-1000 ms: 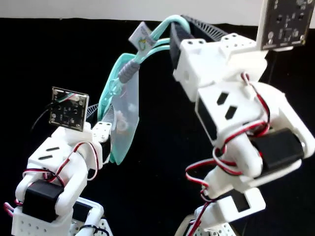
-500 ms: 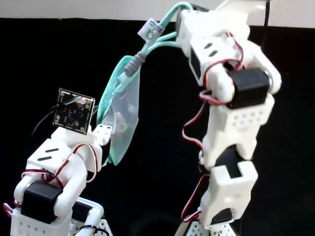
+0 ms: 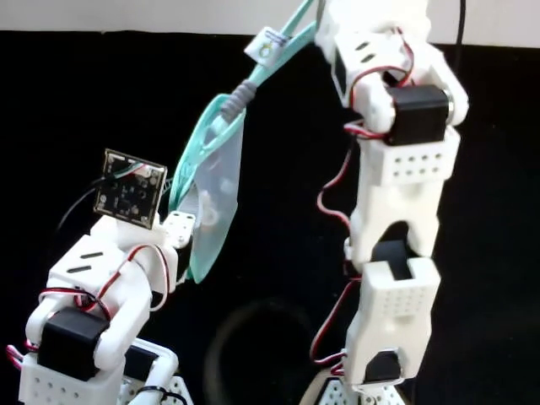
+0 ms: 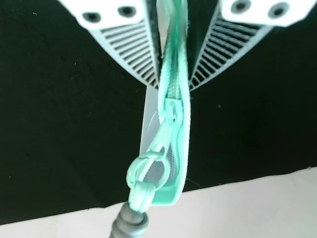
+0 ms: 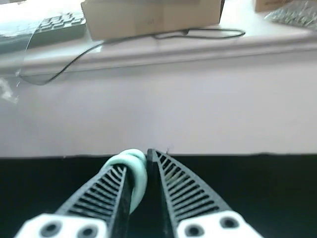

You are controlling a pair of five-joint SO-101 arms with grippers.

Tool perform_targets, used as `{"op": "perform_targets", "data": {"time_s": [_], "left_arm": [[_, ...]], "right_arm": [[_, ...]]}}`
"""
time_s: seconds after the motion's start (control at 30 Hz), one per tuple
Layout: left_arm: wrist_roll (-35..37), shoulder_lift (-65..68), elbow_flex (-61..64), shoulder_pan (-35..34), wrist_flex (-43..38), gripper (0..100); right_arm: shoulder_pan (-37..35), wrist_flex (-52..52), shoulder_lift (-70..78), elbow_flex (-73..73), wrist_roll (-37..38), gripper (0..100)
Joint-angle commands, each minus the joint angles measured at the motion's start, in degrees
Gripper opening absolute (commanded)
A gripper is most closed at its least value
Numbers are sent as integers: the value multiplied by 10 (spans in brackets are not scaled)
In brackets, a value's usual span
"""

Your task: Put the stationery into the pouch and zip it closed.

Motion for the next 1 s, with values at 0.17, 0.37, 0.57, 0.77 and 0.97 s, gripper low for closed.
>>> {"op": "perform_targets", "data": {"time_s": [0.17,0.37,0.57,0.77,0.97], "left_arm": [[-3,2,10,-21,43,7],[-3,3,10,-22,43,7],[-3,3,10,-22,43,7],[-3,0,10,-22,43,7],[-3,0,10,-22,42,7]], "right_arm": [[112,-85,21,-15,3,7],[116,-81,30,-14,3,7],[128,-80,30,-12,3,7],[131,-22,32,-10,33,9],[131,7,49,9,81,9]]}}
